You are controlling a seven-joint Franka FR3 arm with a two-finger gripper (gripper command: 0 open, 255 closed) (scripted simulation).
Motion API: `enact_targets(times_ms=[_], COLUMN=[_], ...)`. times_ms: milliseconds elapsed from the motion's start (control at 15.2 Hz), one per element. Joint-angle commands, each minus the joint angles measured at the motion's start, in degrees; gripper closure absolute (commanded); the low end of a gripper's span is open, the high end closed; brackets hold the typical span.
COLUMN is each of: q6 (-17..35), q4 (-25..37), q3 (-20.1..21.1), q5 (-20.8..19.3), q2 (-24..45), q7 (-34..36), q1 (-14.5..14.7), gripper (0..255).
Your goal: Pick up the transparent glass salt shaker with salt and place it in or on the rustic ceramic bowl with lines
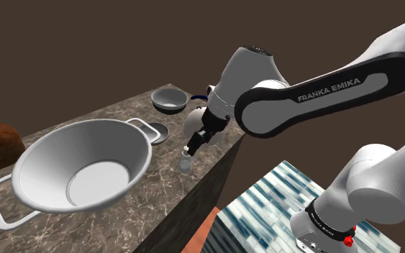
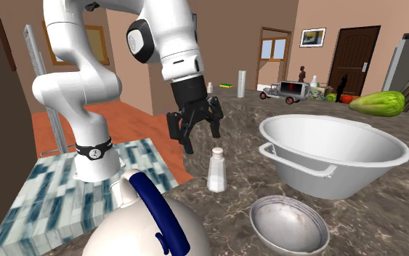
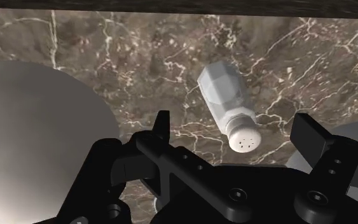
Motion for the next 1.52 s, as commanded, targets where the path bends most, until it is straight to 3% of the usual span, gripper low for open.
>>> enact_targets(times_ms=[0, 462, 990, 1056, 1452], q6=[3.67, 10.71, 10.70, 10.70, 10.71], q4=[0.29, 0.04, 0.03, 0.03, 0.02], q3=[1.48, 3.29, 3.25, 3.25, 3.26], q5=[-0.26, -2.71, -2.71, -2.71, -2.71], q2=[2.99, 9.86, 9.85, 9.85, 9.85], q7=[1.01, 2.78, 2.78, 2.78, 2.79], q1=[0.14, -0.98, -0.94, -0.94, -0.94], gripper=[0, 0, 0, 255, 255])
